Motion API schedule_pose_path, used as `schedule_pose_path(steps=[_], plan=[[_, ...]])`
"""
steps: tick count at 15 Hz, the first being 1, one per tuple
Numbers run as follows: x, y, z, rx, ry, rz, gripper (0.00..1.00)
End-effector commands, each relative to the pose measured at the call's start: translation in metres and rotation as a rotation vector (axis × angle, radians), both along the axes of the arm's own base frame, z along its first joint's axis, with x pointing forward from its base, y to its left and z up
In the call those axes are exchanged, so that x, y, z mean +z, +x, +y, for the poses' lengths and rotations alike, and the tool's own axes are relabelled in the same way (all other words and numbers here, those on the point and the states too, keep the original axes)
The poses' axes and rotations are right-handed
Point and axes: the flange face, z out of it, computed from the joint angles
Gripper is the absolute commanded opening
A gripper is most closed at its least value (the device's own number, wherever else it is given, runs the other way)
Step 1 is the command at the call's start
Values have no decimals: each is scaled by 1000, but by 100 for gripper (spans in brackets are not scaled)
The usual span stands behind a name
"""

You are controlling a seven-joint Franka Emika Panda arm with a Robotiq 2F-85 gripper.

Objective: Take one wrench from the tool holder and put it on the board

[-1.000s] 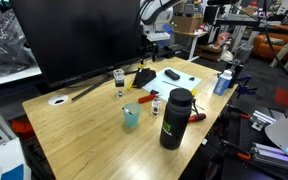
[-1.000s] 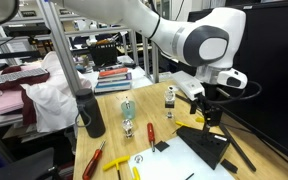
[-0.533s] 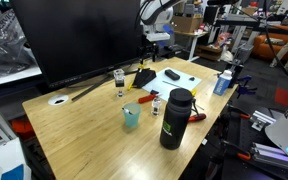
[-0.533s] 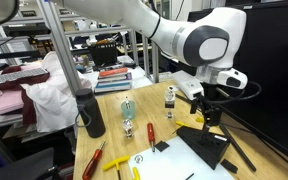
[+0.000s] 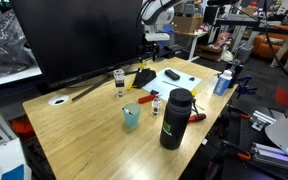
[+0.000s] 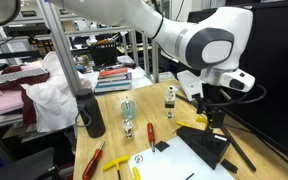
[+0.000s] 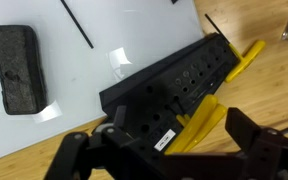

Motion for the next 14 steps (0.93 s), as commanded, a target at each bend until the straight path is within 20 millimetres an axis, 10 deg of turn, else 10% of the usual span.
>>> schedule_pose_path(steps=[1,14], plan=[[-9,3,-12,-191,26,-61,100],[-20,3,-24,-482,-15,-113,100]])
